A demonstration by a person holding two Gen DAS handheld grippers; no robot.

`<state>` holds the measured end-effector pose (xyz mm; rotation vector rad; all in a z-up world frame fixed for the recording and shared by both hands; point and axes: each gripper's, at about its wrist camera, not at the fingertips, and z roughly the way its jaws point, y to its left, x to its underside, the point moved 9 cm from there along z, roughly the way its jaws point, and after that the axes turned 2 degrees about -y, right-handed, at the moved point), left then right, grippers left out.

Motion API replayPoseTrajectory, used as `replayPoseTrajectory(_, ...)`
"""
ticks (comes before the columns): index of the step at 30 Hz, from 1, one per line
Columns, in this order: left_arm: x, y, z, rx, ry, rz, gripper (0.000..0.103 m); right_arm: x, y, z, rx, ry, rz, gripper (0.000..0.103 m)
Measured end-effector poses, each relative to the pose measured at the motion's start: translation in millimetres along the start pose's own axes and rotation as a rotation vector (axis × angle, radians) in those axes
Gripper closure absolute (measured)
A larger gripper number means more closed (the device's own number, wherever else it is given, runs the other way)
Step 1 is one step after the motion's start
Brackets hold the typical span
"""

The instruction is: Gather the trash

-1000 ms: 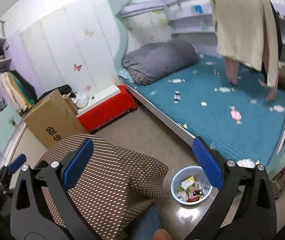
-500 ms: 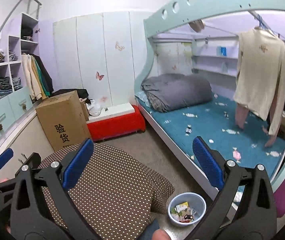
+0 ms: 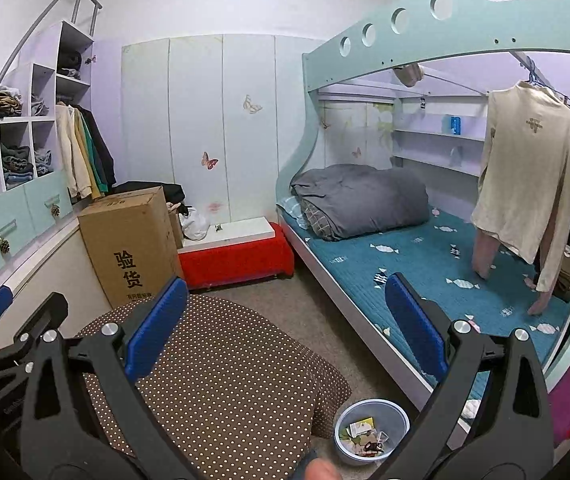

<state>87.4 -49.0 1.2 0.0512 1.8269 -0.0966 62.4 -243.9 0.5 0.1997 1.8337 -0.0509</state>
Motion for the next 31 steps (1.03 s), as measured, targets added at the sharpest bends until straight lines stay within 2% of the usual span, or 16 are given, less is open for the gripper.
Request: replayPoseTrajectory(31, -0.4, 4.5, 2.4, -0.025, -0.006, -0.006, 0.006, 2.9, 10.3, 11.2, -0.035, 0.023, 0.001, 0.006)
